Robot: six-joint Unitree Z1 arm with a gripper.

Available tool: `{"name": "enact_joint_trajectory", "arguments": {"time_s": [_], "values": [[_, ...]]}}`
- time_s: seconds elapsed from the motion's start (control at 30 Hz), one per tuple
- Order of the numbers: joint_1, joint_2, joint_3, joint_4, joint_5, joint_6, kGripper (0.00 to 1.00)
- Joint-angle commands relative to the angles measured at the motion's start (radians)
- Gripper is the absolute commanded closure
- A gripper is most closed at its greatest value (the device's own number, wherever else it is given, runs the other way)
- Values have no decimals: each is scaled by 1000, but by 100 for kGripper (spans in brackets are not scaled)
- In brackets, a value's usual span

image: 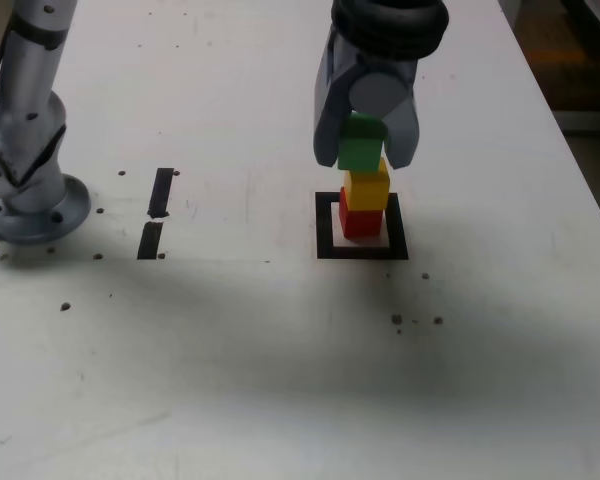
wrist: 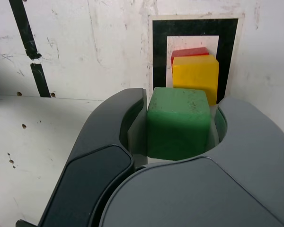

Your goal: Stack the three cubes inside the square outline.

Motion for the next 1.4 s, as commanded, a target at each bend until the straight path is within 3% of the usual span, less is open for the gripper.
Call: {"name": "enact_joint_trajectory", "arguments": {"time_s": [0.0, 0.37, 0.93, 1.0, 1.17, 1.23, 1.37], "values": [[6, -2, 1, 9, 1, 4, 89], [23, 11, -4, -3, -1, 14, 87], [30, 49, -7, -15, -4, 23, 75], [30, 49, -6, -13, -5, 22, 69], [35, 50, 1, -13, -19, 23, 28], [36, 50, 1, -14, -23, 23, 16], [36, 45, 0, -12, -19, 16, 10]]}}
